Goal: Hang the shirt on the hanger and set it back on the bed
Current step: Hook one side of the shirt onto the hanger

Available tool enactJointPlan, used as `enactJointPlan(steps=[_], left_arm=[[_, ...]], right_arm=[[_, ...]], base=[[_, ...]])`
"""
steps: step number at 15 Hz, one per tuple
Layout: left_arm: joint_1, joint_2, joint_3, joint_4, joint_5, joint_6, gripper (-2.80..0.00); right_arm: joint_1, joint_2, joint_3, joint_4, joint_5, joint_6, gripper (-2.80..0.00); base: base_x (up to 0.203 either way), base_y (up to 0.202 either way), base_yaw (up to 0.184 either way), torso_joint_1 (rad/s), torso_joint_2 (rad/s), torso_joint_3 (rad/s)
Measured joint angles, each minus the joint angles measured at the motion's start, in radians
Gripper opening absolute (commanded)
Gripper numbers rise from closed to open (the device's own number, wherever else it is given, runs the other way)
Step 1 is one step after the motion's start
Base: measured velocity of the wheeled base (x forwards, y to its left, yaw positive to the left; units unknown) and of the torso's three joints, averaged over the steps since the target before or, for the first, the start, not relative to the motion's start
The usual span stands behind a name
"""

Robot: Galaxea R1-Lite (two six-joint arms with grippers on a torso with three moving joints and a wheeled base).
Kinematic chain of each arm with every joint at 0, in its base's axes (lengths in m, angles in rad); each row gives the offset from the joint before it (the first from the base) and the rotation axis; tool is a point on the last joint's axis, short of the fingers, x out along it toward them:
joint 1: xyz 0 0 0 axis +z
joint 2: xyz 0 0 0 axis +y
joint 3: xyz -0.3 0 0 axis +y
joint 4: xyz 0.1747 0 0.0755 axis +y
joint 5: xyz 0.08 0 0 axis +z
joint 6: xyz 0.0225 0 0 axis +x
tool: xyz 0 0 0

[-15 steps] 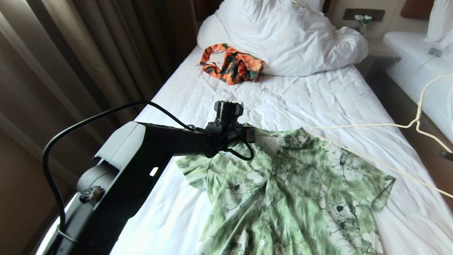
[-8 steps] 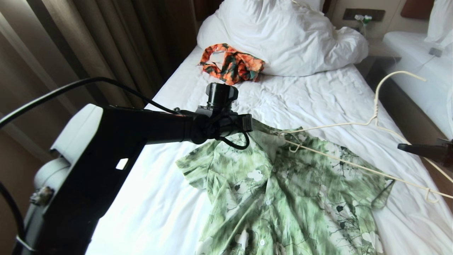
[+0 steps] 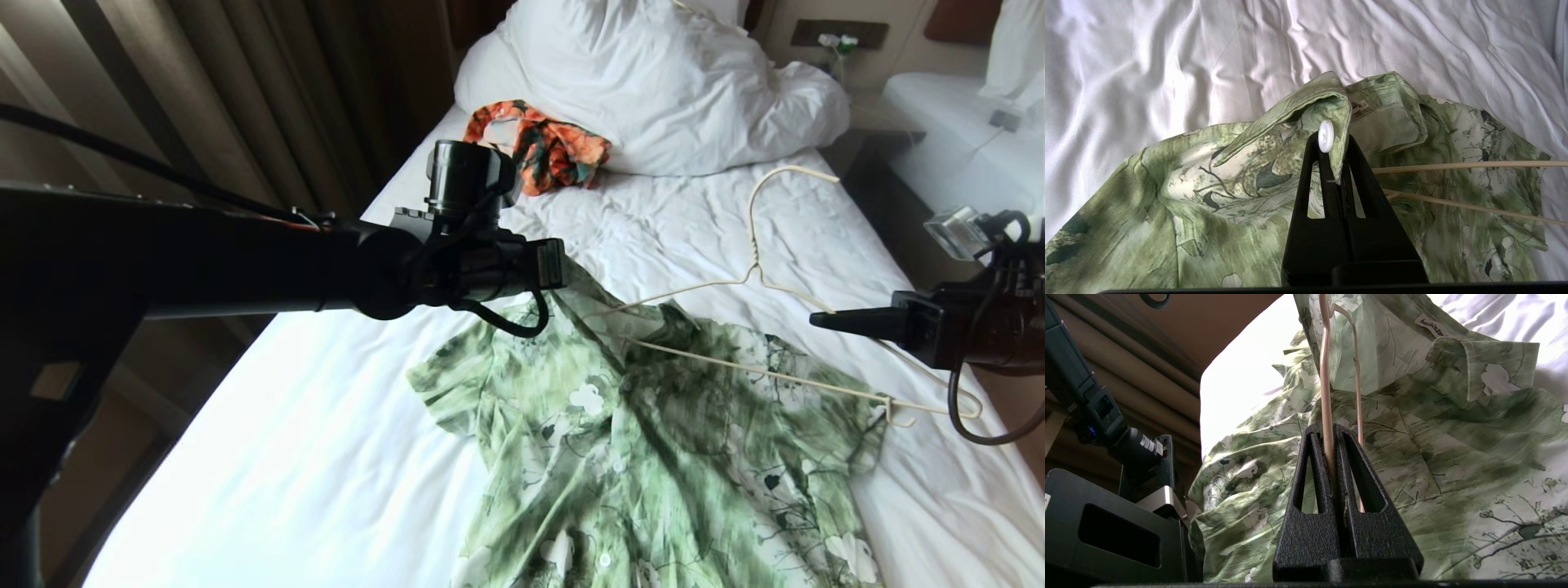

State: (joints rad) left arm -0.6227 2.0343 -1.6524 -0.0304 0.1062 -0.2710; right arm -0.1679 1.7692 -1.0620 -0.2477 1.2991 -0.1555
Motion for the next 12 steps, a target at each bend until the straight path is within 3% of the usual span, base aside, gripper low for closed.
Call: enactJointPlan(steps=[8,12], left_arm=[[-0.088,-0.068,0.014,0.003,0.031,-0.016,-2.8],[-0.204,-0.13,0.014,0.013,0.037,-0.017,-2.8]], right_arm=[[0.18,0.018,-0.041,-0.054,-0.088,0.034,-2.8],[0.232,-0.017,0.026,-0.18,-0.088,0.107,-2.8]], base=[[0.0,0.0,0.0,0.0,0.0,0.0],[0.0,0.0,0.0,0.0,0.0,0.0]])
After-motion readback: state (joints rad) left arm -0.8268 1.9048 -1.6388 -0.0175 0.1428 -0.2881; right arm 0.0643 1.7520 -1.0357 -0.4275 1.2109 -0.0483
